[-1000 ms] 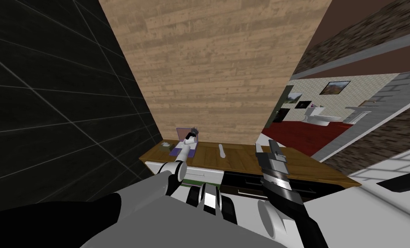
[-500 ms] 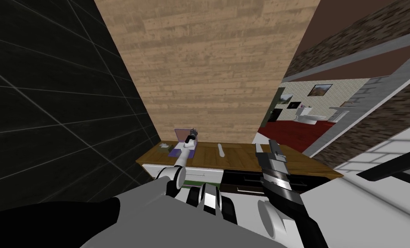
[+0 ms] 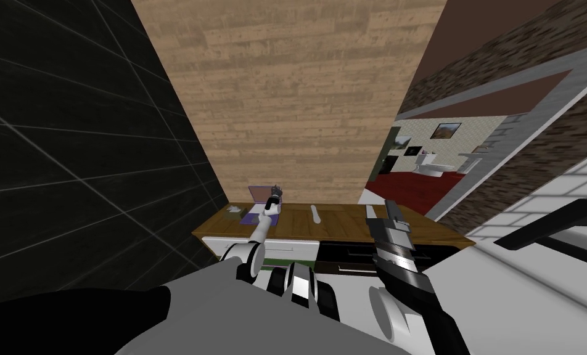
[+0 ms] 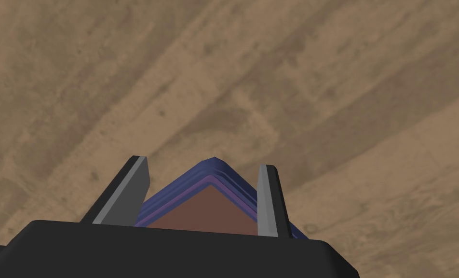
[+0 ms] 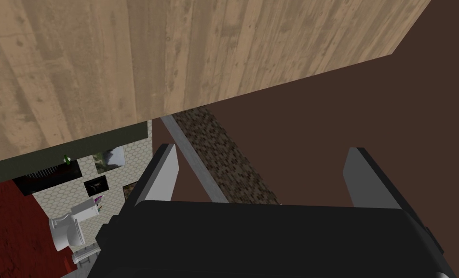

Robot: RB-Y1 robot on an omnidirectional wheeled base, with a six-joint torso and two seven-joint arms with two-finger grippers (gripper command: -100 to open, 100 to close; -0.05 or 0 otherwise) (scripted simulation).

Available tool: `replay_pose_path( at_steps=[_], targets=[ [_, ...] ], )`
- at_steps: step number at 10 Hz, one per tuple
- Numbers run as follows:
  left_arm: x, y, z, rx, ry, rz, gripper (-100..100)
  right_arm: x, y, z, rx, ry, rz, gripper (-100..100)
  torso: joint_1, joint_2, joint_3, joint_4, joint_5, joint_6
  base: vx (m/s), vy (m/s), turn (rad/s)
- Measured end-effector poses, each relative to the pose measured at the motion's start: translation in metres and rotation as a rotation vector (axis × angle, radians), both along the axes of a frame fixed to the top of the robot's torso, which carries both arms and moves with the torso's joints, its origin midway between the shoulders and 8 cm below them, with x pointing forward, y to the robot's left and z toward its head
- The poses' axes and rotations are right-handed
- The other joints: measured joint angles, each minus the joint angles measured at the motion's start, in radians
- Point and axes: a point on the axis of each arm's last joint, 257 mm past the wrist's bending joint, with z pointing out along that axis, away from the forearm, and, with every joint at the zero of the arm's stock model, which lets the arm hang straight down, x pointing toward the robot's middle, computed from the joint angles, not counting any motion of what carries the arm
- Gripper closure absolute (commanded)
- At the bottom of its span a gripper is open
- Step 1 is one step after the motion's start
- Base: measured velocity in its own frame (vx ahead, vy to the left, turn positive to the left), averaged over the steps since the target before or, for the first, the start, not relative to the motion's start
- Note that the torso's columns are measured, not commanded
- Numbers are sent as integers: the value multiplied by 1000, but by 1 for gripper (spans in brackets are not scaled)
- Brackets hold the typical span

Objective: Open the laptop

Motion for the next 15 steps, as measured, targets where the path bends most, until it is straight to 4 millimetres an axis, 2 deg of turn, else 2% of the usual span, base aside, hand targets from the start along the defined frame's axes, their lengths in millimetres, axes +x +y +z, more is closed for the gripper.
replay_pose_path(
  at_steps=[6, 13, 15],
  targets=[
    [-38, 6, -4, 19, -118, 37, 100, 0, 0, 0, 0, 0, 0, 0, 0, 2, 1, 1, -1, -1, -18, 26, -66],
    [-69, 6, -7, 33, -218, 65, 100, 0, 0, 0, 0, 0, 0, 0, -2, 4, 3, 5, -3, -1, -6, 14, -48],
    [-87, 21, -17, 27, -240, 84, 100, 0, 0, 0, 0, 0, 0, 0, 4, 3, 2, 2, 0, -6, 4, -8, 20]
  ],
)
